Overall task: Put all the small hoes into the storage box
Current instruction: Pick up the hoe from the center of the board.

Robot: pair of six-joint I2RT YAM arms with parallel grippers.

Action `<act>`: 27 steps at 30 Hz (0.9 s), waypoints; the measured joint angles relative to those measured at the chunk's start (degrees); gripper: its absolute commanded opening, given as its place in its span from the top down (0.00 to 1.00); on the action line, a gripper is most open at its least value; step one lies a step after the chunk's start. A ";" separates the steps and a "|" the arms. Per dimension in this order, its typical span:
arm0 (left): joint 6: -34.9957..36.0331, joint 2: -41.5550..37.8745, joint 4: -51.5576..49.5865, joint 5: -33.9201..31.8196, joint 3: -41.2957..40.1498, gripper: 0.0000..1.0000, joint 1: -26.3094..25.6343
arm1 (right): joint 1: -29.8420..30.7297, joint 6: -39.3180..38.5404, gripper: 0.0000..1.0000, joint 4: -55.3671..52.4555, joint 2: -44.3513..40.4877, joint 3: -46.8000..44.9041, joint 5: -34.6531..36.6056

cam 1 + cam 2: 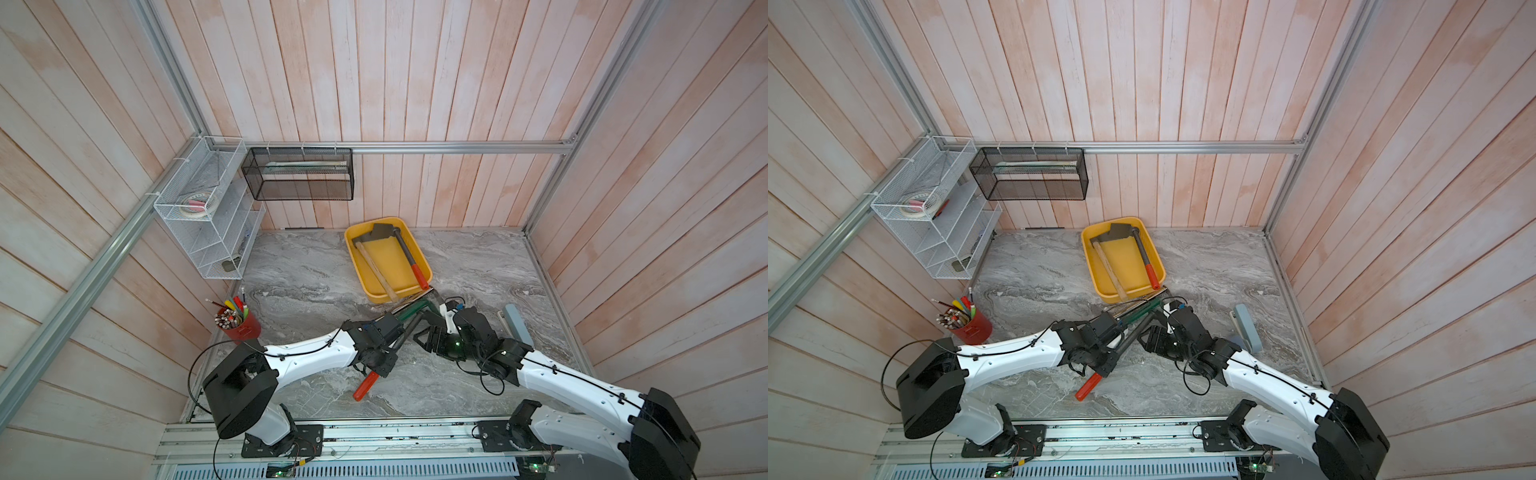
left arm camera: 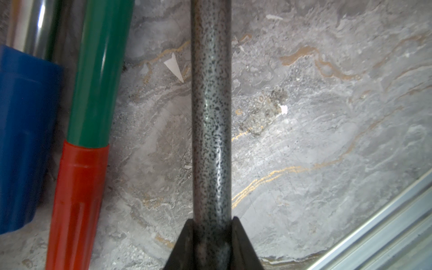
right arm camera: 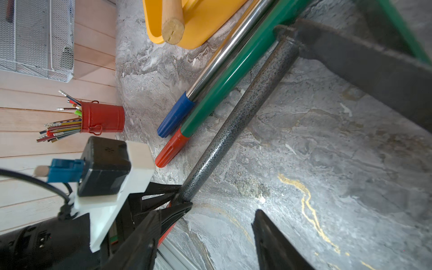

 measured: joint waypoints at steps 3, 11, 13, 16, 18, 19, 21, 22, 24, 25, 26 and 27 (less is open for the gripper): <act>-0.26 0.00 0.04 0.24 0.09 1.00 0.00 | 1.57 2.95 0.44 2.78 0.28 -0.92 1.01; -0.59 0.17 0.07 0.63 0.50 1.00 0.00 | 6.12 12.00 0.49 8.85 2.12 -5.95 5.09; -0.74 0.28 0.04 0.87 0.66 1.00 0.02 | 6.82 13.70 0.49 10.34 2.93 -6.49 6.08; -0.81 0.50 -0.15 1.33 1.16 1.00 0.11 | 7.87 16.33 0.49 13.70 4.48 -7.28 7.21; -0.90 0.72 -0.11 1.51 1.60 1.00 0.15 | 8.55 17.81 0.49 16.24 5.75 -7.96 7.85; -1.01 0.74 -0.07 1.57 1.70 1.00 0.15 | 8.92 18.34 0.49 17.53 6.58 -8.24 8.11; -1.18 0.74 -0.09 1.75 1.84 1.00 0.15 | 9.53 19.43 0.49 19.37 8.13 -8.37 8.63; -1.20 0.74 -0.11 1.79 1.88 1.00 0.15 | 9.79 20.11 0.49 20.31 8.85 -8.37 8.85; -1.25 0.74 -0.15 1.95 1.99 1.00 0.17 | 10.05 21.27 0.49 22.01 9.92 -8.37 9.09; -1.38 0.76 -0.13 2.01 2.10 1.00 0.17 | 10.10 22.03 0.49 23.19 10.45 -8.46 9.16; -1.53 0.74 -0.13 2.19 2.25 1.00 0.17 | 10.10 22.58 0.48 24.13 10.82 -8.55 9.18; -1.64 0.74 -0.13 2.36 2.36 1.00 0.17 | 10.10 23.08 0.47 25.11 11.19 -8.68 9.29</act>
